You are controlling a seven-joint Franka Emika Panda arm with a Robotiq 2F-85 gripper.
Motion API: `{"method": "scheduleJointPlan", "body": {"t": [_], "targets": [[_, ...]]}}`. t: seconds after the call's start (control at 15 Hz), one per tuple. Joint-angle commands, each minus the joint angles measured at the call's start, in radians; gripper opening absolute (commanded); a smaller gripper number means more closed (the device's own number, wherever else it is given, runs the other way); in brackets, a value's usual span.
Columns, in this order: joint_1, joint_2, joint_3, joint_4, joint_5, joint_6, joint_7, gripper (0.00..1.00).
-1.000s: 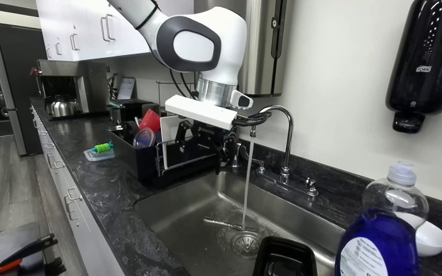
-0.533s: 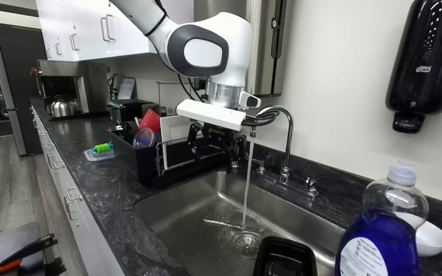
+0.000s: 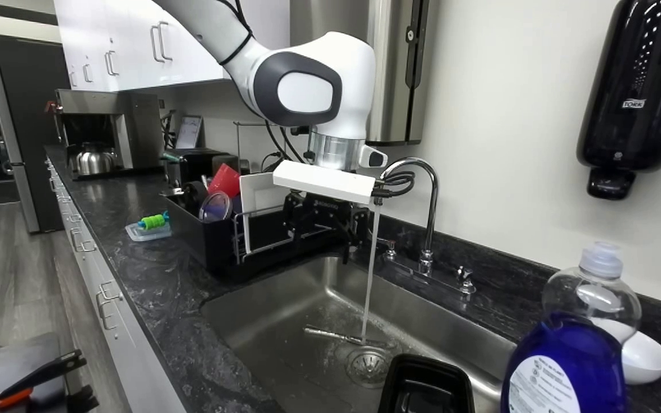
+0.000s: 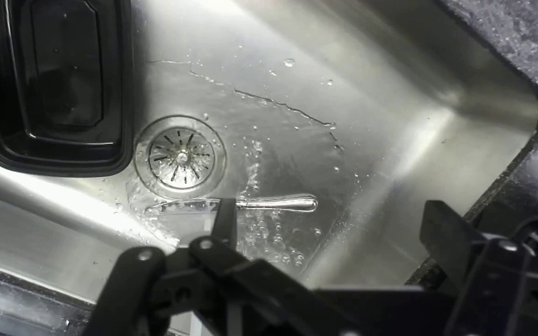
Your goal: Close the faucet
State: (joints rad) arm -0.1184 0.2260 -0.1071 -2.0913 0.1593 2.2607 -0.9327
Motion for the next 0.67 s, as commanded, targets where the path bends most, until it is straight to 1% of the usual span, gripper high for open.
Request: {"method": "scheduleJointPlan", "body": {"t": [0.0,0.27,0.6], "targets": [[-0.044,0.060,0.025,0.039,-0.012,0.052,-0.099,1.00],[-0.084,0.116,0.026,0.088,-0.003,0.100,-0.156,1.00],[-0.113,0.175,0.031,0.157,-0.011,0.153,-0.161,1.00]]}}
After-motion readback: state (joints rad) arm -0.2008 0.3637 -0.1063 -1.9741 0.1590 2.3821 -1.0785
